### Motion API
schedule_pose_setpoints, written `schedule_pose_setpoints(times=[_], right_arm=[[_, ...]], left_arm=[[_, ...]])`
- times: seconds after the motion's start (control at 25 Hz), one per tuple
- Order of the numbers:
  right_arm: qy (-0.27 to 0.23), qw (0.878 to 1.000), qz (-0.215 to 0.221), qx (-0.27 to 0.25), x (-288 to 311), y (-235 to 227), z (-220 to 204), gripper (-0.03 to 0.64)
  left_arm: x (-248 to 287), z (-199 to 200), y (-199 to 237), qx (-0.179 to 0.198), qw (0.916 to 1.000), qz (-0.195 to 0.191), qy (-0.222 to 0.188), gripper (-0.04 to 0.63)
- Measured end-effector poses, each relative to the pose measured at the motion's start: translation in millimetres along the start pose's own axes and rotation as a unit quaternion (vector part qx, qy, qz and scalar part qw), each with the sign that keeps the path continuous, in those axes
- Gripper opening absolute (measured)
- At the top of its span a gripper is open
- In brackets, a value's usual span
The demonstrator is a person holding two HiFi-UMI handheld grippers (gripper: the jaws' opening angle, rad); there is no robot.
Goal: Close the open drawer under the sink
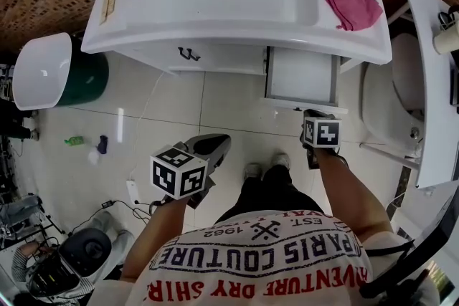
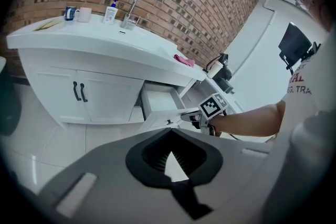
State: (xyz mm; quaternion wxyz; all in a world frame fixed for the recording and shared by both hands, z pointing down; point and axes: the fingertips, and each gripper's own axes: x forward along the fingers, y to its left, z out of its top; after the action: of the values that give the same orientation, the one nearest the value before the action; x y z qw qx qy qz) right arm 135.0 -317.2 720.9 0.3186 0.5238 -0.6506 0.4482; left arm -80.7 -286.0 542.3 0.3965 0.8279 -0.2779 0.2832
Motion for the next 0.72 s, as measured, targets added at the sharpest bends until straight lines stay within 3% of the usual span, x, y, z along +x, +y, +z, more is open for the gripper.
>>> schedule_pose_setpoints(times=[0.72], right_arm=[[-0.035, 0.999, 0.001, 0.032, 44.2, -31.0, 82.2, 0.006]], left_arm=[[3.4, -25.7, 6.8, -0.034, 0.9989, 0.032, 0.005, -0.006]])
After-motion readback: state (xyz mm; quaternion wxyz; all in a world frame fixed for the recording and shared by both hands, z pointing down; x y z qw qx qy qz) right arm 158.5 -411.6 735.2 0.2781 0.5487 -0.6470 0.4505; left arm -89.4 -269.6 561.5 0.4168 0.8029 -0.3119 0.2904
